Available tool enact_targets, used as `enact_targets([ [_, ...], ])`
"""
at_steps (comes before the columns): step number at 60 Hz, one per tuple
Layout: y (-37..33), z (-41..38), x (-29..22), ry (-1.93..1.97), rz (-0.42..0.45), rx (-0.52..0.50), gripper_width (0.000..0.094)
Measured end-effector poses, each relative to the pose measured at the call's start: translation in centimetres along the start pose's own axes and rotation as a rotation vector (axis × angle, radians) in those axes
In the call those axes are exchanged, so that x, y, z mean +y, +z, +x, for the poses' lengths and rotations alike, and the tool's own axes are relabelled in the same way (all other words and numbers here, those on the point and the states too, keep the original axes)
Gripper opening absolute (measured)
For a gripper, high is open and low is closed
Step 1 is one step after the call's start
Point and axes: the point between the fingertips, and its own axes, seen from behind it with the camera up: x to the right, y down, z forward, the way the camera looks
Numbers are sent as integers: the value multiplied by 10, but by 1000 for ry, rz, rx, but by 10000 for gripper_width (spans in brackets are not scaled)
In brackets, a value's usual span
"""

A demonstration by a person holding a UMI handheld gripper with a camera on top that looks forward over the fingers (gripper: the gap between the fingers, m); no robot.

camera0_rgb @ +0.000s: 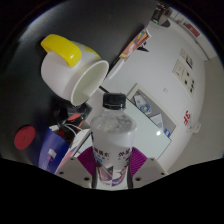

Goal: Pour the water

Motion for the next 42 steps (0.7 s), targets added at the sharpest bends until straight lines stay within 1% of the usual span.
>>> enact_targets([
  [12,-3,7,11,101,7,9,391],
  [15,-8,18,22,211,8,16,389],
  [20,-15,35,50,489,-16,17,387],
  [22,-17,40,59,632,-19,-3,387],
  [26,-21,39,84,957,-52,-47,387],
  [31,-24,26,109,1362,-75,-122,388],
  [37,-24,-1,122,1753,-90,-204,387],
  [39,-34,-12,113,1844,-113,-216,388],
  [40,-30,-25,123,1889,-103,-243,387],
  [42,-31,-44,121,1965,-115,-285,387],
])
